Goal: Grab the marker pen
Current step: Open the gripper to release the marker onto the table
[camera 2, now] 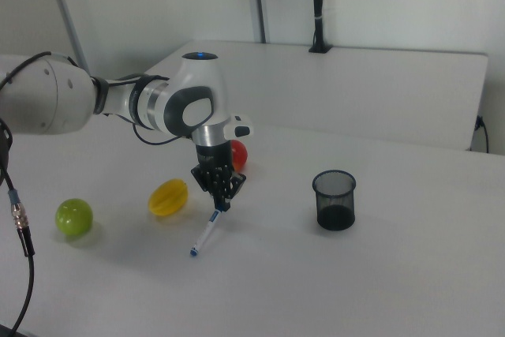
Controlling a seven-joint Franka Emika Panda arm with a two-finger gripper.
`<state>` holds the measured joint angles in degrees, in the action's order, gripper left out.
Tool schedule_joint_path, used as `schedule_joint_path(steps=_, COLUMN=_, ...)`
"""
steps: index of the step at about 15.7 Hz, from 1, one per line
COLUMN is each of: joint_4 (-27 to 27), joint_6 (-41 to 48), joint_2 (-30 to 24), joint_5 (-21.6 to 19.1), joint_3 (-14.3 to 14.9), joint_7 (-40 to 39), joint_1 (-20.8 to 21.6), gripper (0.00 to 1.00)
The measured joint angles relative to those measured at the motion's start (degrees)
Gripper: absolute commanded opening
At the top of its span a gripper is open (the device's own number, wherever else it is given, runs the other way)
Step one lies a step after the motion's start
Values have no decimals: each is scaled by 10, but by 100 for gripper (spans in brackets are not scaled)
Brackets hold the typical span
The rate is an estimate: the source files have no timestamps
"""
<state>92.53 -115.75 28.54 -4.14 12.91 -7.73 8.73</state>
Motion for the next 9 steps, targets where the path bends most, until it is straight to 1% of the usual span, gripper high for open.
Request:
schedule_joint_path(steps=1, joint_4=0, joint_6=0, joint_2=2, joint_5=0, joint_3=0, joint_7=0, joint_1=0, gripper=38)
schedule_joint_path(steps=2, joint_4=0, joint_6=0, joint_2=3, joint_5=0, joint_3=0, joint_7=0, joint_1=0, gripper=45)
schedule_joint_path(steps=3, joint_4=0, joint_6=0, joint_2=4, joint_5=0, joint_3=-1, joint_7=0, joint_1=0, gripper=49)
schedule_joint_path(steps=5, joint_4=0, joint_6=0, joint_2=5, joint_5=0, joint_3=-2, joint_7=0, joint_1=0, gripper=54)
schedule_joint_path(steps=6, joint_4=0, joint_6=0, joint_2=5, joint_5=0, joint_3=-2, joint_7=0, joint_1=0, gripper=61)
schedule_joint_path(steps=7, joint_4=-2, joint_6=0, joint_2=5, joint_5=0, joint_3=-2, joint_7=0, joint_1=0, gripper=70)
schedule_joint_path(steps=8, joint_4=-3, joint_6=0, joint_2=3, joint_5=0, joint_3=-2, joint_7=0, joint_1=0, gripper=76)
schedule_joint_path(steps=9, joint_4=-6, joint_6=0, joint_2=-1, joint_5=0, joint_3=-2, joint_7=0, joint_1=0, gripper=91)
